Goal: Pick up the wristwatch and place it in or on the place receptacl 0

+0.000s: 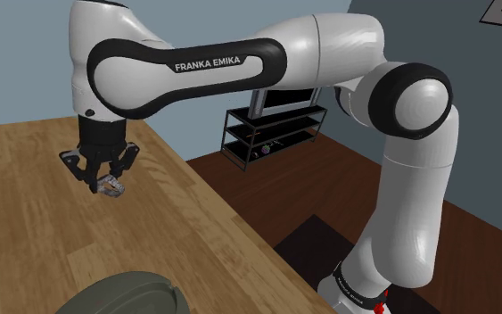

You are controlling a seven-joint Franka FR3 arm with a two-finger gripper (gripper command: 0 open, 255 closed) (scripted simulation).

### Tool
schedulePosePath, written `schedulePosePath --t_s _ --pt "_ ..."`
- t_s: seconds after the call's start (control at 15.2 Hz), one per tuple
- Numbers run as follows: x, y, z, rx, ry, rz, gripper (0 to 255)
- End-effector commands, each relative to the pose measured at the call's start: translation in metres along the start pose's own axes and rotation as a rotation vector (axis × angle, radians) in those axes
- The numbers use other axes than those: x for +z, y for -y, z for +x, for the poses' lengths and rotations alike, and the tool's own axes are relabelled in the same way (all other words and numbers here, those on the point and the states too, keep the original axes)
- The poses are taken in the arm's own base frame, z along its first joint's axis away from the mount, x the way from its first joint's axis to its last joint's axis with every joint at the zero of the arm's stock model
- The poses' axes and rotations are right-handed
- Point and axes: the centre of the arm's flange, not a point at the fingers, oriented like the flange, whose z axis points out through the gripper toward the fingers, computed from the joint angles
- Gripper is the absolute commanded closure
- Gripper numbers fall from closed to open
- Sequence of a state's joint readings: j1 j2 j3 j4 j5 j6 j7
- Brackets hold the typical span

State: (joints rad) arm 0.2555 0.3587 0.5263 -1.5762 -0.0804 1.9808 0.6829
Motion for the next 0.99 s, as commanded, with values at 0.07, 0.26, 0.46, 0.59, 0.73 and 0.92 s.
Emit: schedulePosePath --t_s 0.07,0.26,0.46,0.59,0.73,0.92 --pt "-0.016 0.002 -0.001 0.0 0.0 0.0 255" --pt "-0.031 0.004 0.0 0.0 0.0 0.0 255" --pt "-0.047 0.007 0.0 0.0 0.0 0.0 255" --pt "-0.058 0.008 0.0 0.0 0.0 0.0 255" --pt "-0.068 0.009 0.0 0.0 0.0 0.0 255" --pt "-0.078 0.016 -0.012 0.0 0.0 0.0 255"
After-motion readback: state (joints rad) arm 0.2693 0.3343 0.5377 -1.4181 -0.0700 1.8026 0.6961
